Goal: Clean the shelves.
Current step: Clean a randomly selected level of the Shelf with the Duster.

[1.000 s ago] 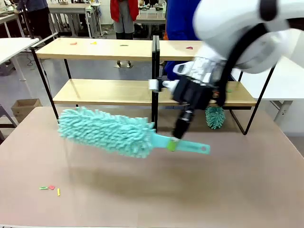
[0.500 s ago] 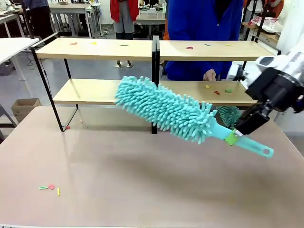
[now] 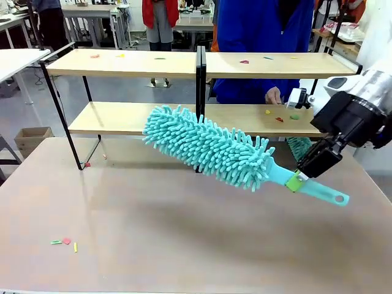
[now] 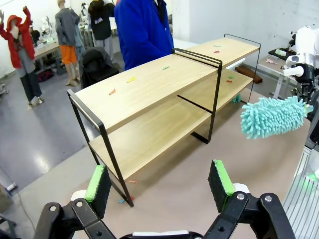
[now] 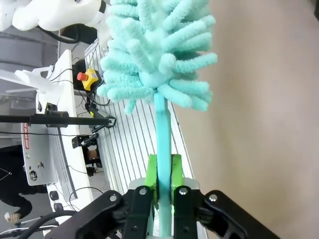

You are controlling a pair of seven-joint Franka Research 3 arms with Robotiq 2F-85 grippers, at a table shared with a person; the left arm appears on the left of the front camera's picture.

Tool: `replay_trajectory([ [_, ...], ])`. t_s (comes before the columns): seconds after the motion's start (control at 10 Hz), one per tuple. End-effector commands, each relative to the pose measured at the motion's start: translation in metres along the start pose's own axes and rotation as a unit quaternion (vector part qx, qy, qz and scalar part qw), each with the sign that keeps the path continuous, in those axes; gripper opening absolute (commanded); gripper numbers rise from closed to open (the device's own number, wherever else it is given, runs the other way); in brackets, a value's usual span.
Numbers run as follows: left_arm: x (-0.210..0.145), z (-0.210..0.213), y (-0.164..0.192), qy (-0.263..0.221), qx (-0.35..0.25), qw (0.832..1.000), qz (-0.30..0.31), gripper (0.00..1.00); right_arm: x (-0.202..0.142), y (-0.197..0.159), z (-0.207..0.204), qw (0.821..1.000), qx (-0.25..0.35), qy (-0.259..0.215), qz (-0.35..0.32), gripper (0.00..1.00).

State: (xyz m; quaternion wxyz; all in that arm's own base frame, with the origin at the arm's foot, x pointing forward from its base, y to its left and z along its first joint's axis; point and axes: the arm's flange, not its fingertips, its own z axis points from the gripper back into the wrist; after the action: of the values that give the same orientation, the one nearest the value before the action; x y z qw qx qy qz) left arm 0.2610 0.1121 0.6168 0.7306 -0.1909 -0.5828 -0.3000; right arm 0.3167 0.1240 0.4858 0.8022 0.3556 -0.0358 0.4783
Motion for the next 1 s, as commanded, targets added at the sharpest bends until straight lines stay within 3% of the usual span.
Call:
replay_trajectory([
  [0.0,0.0,0.0,0.0,0.004,0.0,1.0,-0.003,1.0,0.004,-0.001,0.005,1.0,0.005,0.0,0.006,0.12],
  [0.2,0.0,0.0,0.0,0.004,0.0,1.0,-0.003,1.0,-0.001,-0.001,0.004,1.0,-0.016,-0.017,-0.001,0.12],
  [0.4,0.0,0.0,0.0,0.004,0.0,1.0,-0.003,1.0,-0.007,0.007,0.034,0.994,-0.03,-0.094,0.044,0.12],
  [0.6,0.0,0.0,0.0,0.004,0.0,1.0,-0.003,1.0,-0.012,0.01,0.055,0.993,-0.017,-0.098,0.064,0.12],
  [0.9,0.0,0.0,0.0,0.004,0.0,1.0,-0.003,1.0,-0.009,0.003,0.052,0.993,-0.021,-0.106,0.051,0.12],
])
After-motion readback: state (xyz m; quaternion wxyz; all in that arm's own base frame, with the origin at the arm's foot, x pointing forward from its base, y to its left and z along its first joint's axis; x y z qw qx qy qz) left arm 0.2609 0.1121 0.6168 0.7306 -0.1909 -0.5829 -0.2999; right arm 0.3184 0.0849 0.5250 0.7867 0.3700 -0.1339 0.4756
